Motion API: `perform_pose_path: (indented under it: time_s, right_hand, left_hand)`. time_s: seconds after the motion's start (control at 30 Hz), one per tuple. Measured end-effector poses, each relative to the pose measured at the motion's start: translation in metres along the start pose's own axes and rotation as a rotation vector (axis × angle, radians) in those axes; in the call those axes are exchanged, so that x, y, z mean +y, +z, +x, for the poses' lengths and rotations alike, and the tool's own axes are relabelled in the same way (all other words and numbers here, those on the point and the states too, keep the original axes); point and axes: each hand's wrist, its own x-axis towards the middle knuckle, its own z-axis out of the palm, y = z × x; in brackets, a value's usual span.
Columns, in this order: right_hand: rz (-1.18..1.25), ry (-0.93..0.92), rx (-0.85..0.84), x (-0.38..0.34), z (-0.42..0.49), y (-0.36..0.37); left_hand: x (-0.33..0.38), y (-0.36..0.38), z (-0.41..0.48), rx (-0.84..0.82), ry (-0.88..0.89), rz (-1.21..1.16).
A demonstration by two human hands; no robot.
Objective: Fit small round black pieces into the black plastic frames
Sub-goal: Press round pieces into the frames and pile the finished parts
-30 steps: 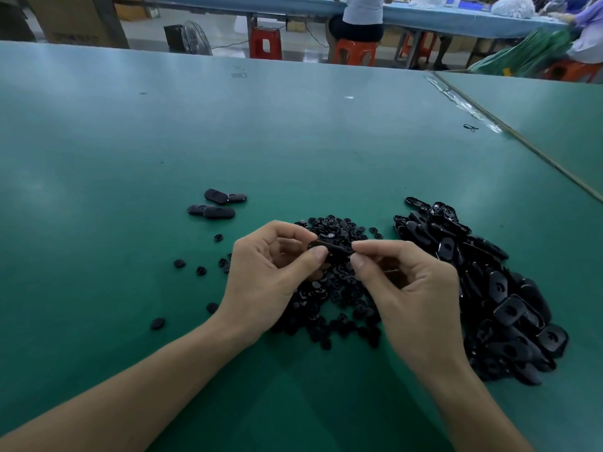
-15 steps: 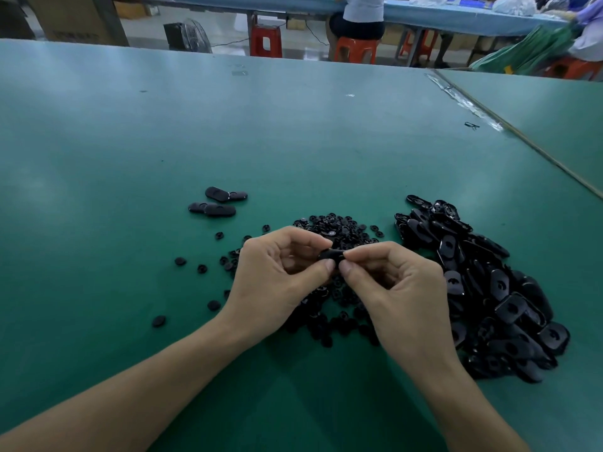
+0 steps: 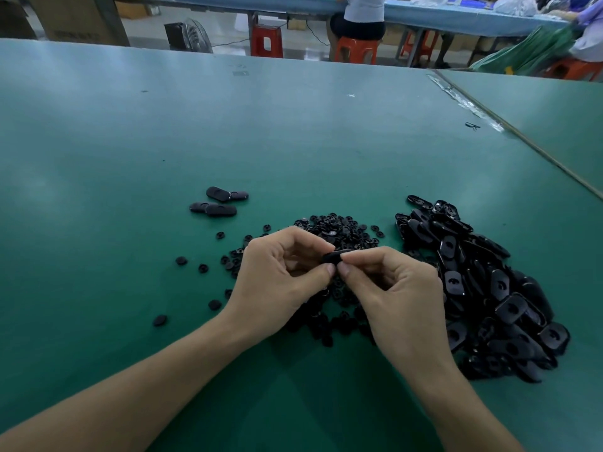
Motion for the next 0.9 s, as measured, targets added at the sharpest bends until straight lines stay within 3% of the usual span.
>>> perform_pose_path:
  time_s: [0.2,0.4,0.63,0.9]
  right_hand:
    - [-0.16,-0.163,0.014,-0.004,-0.005,0.005]
    - [-0.18,-0.201,0.01,-0.004,-0.006,0.004]
    - [-0.031,-0.011,-0.094,0.001,0.002,-0.009]
    - [0.04,0.069,-0.163,0.001,0.007,-0.019]
  left_hand:
    - [0.0,-0.001,0.002,0.042,0.009,-0.014]
    - [0.0,-0.002,0.002,0.015,0.017,-0.026]
    - [0.002,-0.001,-0.001,-0.041,0.004,0.002]
    - [0.004,-0.003,-0.001,-0.061,-0.018,0.0]
